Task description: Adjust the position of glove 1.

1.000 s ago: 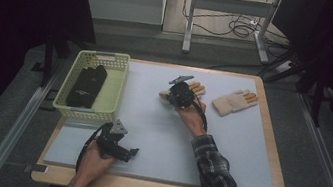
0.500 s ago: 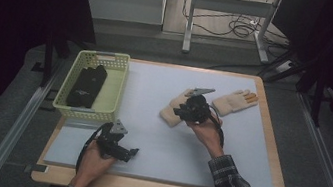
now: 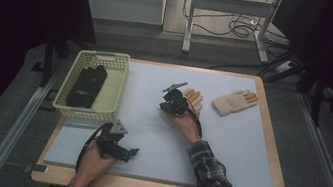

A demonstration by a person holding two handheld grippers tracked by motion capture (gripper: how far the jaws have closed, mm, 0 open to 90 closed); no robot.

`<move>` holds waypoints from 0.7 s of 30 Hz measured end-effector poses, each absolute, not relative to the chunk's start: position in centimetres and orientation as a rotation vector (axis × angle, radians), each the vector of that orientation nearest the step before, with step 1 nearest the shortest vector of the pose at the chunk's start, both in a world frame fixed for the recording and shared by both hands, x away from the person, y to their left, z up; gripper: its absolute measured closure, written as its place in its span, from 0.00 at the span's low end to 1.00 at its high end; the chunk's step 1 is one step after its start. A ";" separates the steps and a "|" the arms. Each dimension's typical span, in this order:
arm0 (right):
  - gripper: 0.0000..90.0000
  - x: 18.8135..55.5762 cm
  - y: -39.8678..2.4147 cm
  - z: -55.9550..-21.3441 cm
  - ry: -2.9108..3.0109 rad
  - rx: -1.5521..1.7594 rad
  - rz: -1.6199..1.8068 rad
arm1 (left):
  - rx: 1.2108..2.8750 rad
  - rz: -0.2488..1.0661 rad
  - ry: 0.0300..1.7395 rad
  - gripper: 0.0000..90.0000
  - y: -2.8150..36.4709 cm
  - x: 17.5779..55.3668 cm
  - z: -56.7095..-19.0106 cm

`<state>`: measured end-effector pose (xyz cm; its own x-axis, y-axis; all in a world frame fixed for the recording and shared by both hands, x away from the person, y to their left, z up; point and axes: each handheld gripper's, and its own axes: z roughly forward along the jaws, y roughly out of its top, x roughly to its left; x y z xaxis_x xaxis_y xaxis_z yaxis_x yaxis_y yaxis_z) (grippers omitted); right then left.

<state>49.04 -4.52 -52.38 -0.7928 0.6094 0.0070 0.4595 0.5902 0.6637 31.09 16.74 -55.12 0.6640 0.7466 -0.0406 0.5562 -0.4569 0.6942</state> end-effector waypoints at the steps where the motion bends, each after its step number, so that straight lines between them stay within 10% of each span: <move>1: 0.98 48.9 -4.7 -52.4 2.609 0.880 0.980 | 2.183 0.353 1.002 0.02 16.7 31.1 -55.1; 21: 0.76 45.1 -11.2 -48.6 2.508 0.887 1.089 | 2.178 0.352 1.007 0.02 16.7 31.1 -55.1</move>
<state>45.12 -11.24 -48.63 -0.7775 0.6289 -0.0011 0.4286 0.5313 0.7308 31.09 16.70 -55.13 0.6608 0.7493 -0.0436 0.5586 -0.4521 0.6954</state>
